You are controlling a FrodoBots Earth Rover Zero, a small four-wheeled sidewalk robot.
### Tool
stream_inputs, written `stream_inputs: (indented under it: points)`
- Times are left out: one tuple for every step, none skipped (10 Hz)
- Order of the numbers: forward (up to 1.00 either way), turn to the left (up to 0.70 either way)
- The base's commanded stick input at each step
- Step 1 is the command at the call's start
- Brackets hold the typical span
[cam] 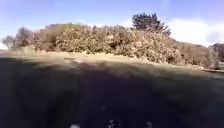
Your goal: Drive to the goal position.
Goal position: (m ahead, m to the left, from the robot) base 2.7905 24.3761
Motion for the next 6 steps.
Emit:
stream_inputs:
  points:
    - [0.85,0.0]
    - [0.85,0.03]
    - [0.85,0.06]
    - [0.85,0.27]
    - [0.85,0.12]
    - [0.85,0.02]
